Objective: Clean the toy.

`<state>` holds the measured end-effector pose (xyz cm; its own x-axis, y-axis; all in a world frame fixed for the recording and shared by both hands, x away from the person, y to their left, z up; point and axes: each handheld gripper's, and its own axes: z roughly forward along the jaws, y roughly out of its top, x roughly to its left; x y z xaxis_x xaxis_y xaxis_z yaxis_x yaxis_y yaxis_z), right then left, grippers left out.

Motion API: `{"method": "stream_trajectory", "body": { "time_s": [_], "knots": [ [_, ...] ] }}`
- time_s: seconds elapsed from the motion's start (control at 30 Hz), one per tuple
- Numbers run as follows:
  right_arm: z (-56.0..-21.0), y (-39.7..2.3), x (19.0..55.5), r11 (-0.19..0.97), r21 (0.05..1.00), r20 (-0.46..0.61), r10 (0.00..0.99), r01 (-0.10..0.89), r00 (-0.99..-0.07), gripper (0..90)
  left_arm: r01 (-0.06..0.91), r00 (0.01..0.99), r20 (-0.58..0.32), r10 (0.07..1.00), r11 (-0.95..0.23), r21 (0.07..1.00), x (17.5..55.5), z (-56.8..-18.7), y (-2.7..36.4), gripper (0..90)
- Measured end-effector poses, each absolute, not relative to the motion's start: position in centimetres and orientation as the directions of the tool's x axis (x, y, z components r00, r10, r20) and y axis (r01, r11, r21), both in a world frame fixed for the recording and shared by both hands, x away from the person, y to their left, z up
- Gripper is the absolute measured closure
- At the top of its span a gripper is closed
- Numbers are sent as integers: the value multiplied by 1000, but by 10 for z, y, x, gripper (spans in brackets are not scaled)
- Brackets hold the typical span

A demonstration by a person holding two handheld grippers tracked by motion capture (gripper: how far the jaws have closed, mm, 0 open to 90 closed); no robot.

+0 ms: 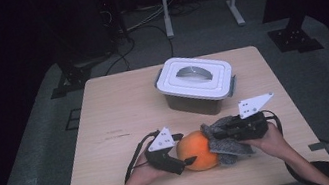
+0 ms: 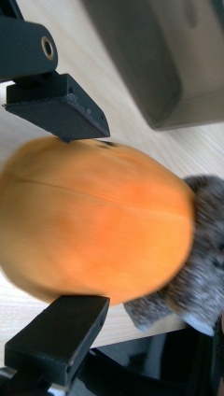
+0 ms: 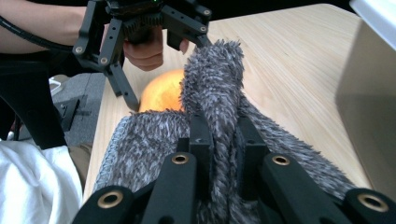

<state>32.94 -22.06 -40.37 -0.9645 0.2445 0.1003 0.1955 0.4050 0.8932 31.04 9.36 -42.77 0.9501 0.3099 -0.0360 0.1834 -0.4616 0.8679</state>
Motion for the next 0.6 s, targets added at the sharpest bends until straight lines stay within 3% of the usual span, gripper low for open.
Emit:
{"method": "stream_trajectory", "body": {
  "time_s": [0.13,0.2,0.3,0.43,0.6],
  "knots": [
    [-399,-220,330,432,880,96,245,197,-965,796,159,952,-9,306,-469,869,309,-428,90,341],
    [-392,-215,330,437,882,77,238,177,-968,797,140,949,23,315,-486,863,306,-423,86,385],
    [-378,-200,328,415,899,62,192,138,-979,797,105,952,62,301,-510,854,302,-416,77,397],
    [-373,-178,323,483,873,-11,164,70,-986,797,87,950,91,298,-535,841,301,-414,75,399],
    [-385,-202,330,447,884,44,210,136,-977,797,117,947,57,316,-506,855,302,-423,86,401]
  ]
}}
